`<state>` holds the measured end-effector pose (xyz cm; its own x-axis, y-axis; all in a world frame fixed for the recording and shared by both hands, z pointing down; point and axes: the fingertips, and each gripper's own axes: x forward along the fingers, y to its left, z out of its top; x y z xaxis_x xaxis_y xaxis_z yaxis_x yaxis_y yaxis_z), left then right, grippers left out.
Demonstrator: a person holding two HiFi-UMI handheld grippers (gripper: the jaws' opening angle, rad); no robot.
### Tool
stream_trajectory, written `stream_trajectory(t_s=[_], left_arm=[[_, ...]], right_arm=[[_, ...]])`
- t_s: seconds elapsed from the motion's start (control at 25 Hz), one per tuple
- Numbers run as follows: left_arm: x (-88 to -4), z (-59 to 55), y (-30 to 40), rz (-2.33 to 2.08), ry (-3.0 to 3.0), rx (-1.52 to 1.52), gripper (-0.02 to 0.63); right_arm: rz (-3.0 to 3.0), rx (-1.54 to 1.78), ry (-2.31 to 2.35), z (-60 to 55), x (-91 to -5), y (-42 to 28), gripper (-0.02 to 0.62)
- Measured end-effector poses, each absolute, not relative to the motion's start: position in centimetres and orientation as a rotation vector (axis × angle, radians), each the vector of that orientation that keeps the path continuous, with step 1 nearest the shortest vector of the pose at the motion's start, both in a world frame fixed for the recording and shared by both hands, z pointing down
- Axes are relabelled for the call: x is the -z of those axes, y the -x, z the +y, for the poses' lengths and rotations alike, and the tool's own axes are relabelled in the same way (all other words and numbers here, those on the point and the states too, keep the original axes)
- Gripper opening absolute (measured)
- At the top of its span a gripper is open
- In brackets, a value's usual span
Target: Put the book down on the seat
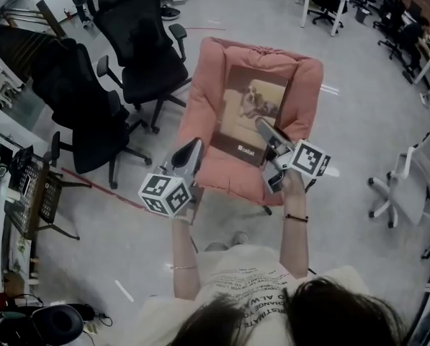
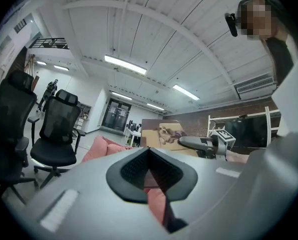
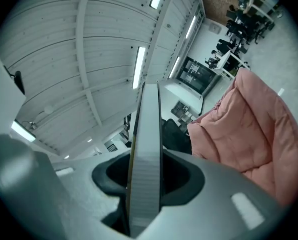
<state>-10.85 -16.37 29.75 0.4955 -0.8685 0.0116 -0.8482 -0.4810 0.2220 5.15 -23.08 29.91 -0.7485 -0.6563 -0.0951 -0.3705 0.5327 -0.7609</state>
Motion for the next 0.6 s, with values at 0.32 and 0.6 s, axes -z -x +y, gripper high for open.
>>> stream_trajectory(t_s=[0.32, 0.6], left_arm=[[-30.8, -18.0, 11.0, -1.488, -2.503, 0.085, -0.003], [-32.3, -21.2, 12.9, -1.439, -2.513, 0.043, -0.003]], right_arm=[[2.376, 1.110, 0.836, -25.2, -31.1, -5.2, 0.147], [2.294, 1.141, 0.837, -27.9, -32.7, -3.4, 0.147]])
